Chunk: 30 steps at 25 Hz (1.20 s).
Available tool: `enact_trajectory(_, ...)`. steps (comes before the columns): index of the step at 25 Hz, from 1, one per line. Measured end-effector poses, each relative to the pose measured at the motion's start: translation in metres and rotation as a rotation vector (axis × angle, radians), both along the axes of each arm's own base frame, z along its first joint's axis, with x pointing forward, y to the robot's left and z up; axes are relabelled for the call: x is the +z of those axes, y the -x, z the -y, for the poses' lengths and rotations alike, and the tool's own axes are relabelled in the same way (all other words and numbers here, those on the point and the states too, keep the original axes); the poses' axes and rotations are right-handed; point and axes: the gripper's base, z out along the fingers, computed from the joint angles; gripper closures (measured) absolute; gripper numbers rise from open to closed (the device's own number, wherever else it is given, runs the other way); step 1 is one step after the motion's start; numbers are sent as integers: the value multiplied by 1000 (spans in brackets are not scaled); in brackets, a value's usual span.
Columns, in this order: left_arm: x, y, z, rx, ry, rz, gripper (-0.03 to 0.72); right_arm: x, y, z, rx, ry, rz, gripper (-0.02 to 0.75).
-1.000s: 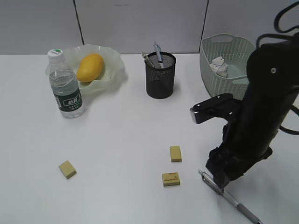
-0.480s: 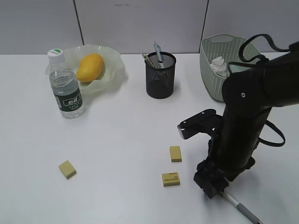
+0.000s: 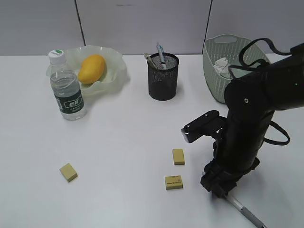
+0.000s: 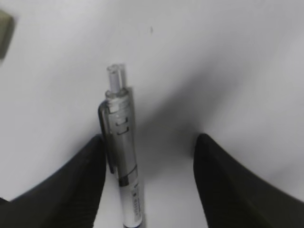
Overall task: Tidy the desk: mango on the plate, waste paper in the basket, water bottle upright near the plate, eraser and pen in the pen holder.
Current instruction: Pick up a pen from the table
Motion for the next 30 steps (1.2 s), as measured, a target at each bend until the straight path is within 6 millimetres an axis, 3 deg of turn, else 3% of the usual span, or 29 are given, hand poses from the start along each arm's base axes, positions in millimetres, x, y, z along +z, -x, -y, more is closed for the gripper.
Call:
enact_trajectory(20,0,0,0,0,0,0,186,-7,0,-7,-41,-15,-20,349)
enact_trajectory(23,0,0,0,0,-1,0,186,-7,0,-6,-44,-7,-20,423)
enact_trajectory(26,0,0,0,0,-1,0,186,-7,0,-6,-52,-1,-28,575)
enact_trajectory(30,0,0,0,-1,-2,0,186,-7,2,-5,-65,8,-50,583)
